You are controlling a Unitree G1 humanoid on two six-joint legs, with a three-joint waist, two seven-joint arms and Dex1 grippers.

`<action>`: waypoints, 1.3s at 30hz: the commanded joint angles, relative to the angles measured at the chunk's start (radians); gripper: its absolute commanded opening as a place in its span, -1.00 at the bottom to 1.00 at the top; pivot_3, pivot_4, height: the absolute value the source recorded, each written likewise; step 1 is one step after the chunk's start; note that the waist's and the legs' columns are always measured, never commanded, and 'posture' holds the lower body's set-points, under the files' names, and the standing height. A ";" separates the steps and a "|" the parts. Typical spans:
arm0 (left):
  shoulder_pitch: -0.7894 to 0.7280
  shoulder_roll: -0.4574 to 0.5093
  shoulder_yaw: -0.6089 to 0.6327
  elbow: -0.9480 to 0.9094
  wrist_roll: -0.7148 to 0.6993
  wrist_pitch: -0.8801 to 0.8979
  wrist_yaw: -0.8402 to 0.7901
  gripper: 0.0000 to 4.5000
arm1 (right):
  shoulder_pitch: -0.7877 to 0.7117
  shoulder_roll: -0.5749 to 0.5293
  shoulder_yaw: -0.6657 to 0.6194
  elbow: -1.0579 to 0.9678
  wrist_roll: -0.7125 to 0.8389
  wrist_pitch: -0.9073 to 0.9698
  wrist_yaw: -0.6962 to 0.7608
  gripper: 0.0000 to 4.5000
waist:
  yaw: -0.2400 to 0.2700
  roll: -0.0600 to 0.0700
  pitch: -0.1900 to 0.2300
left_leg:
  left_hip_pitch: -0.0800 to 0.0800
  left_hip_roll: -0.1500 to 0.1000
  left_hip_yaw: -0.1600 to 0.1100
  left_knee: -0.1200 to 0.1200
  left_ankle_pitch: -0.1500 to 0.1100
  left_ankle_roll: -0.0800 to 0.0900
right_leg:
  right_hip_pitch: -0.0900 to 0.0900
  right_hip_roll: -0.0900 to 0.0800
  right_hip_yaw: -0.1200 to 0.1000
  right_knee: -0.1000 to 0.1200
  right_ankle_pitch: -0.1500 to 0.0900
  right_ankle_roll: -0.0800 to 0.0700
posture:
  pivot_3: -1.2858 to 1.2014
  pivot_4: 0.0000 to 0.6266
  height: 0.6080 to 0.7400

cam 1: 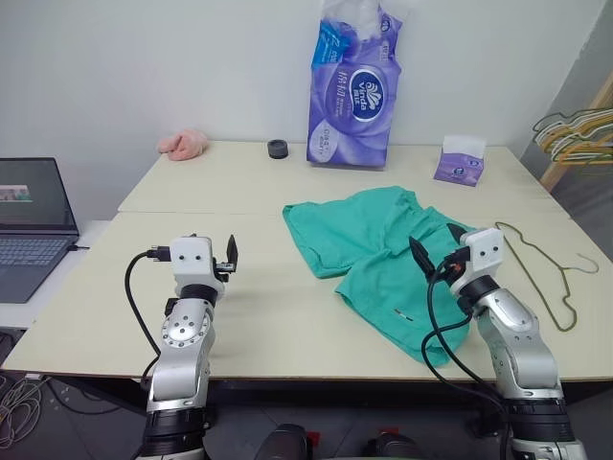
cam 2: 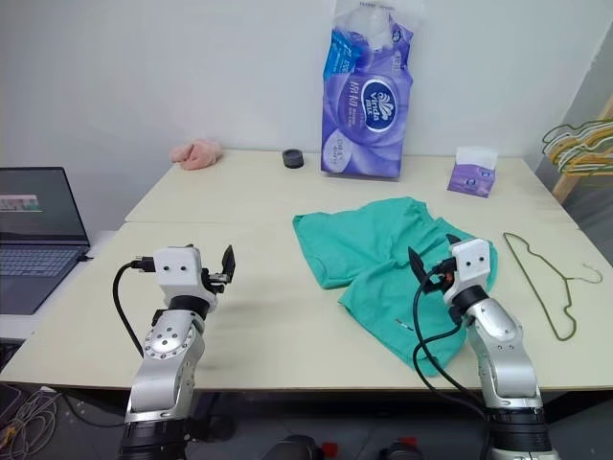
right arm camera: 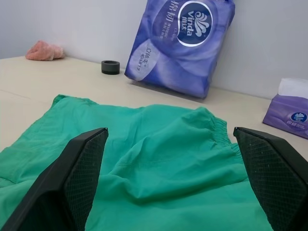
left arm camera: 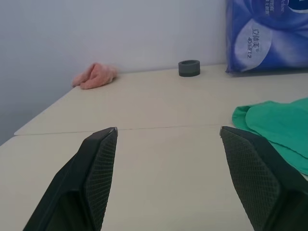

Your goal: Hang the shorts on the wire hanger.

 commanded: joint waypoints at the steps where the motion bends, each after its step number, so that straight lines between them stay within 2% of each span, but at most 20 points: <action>1: -0.008 0.002 -0.002 -0.044 0.004 -0.005 0.003 0.60 | -0.018 -0.010 -0.003 -0.022 -0.003 -0.018 0.006 0.98 | 0.000 0.000 0.000 | 0.000 0.000 0.000 0.000 0.000 0.000 | 0.000 0.000 0.000 0.000 0.000 0.000 | 0.20 -0.99 1.00; 7: 0.006 0.003 -0.004 -0.070 -0.064 -0.013 -0.073 0.60 | -0.013 -0.007 -0.002 -0.010 -0.004 -0.033 0.015 0.98 | 0.000 0.000 0.000 | 0.000 0.000 0.000 0.000 0.000 0.000 | 0.000 0.000 0.000 0.000 0.000 0.000 | 0.20 -0.99 1.00; 11: 0.025 0.007 -0.011 -0.109 -0.135 -0.043 -0.158 0.98 | -0.010 -0.007 -0.002 -0.004 -0.004 -0.045 0.021 1.00 | 0.000 0.000 0.000 | 0.000 0.000 0.000 0.000 0.000 0.000 | 0.000 0.000 0.000 0.000 0.000 0.000 | 0.20 -0.99 1.00; 17: 0.019 0.014 -0.065 -0.133 -0.156 -0.009 -0.230 0.99 | 0.002 -0.020 0.000 -0.009 0.002 -0.054 0.052 1.00 | -0.002 0.000 -0.001 | 0.000 0.000 0.001 0.000 0.000 0.000 | 0.000 0.001 0.000 0.000 0.000 0.000 | 0.18 -0.98 1.00; 23: -0.009 0.074 -0.257 -0.184 -0.229 0.172 -0.444 0.99 | 0.103 -0.179 0.023 -0.196 0.131 0.086 0.275 1.00 | -0.011 0.001 -0.001 | 0.000 -0.001 0.002 0.001 0.000 0.002 | 0.001 0.003 0.001 0.000 0.000 0.000 | 0.13 -0.98 1.00; 24: -0.016 0.093 -0.301 -0.194 -0.238 0.198 -0.493 0.99 | 0.142 -0.238 0.015 -0.245 0.161 0.129 0.327 1.00 | -0.014 0.002 -0.001 | 0.000 -0.001 0.003 0.001 0.000 0.002 | 0.001 0.003 0.001 -0.001 0.000 0.000 | 0.10 -0.97 1.00; 27: -0.063 0.115 -0.425 -0.186 -0.261 0.257 -0.616 0.99 | 0.234 -0.369 -0.095 -0.322 0.245 0.228 0.397 1.00 | -0.022 0.002 -0.001 | 0.000 -0.002 0.002 0.001 -0.001 0.003 | 0.002 0.002 0.000 -0.002 -0.001 0.000 | 0.08 -0.96 1.00; 30: -0.100 0.118 -0.465 -0.160 -0.289 0.298 -0.678 0.99 | 0.246 -0.404 -0.173 -0.317 0.263 0.249 0.375 1.00 | -0.056 0.002 -0.001 | 0.001 0.000 0.004 0.002 -0.001 0.003 | 0.002 0.003 0.001 -0.002 -0.002 0.003 | 0.04 -0.95 1.00; 34: -0.218 0.071 -0.536 -0.037 -0.338 0.388 -0.795 0.99 | 0.310 -0.445 -0.297 -0.337 0.293 0.294 0.378 1.00 | -0.087 0.003 0.000 | 0.007 0.000 0.004 0.001 0.000 0.004 | 0.009 0.005 0.001 -0.002 -0.005 0.003 | 0.00 -0.93 1.00; 39: -0.322 0.049 -0.602 0.105 -0.324 0.415 -0.910 0.99 | 0.410 -0.492 -0.347 -0.421 0.327 0.359 0.416 1.00 | -0.118 0.005 0.001 | 0.015 -0.001 0.005 0.000 -0.002 0.007 | 0.017 0.004 0.001 -0.004 -0.008 0.006 | -0.04 -0.91 1.00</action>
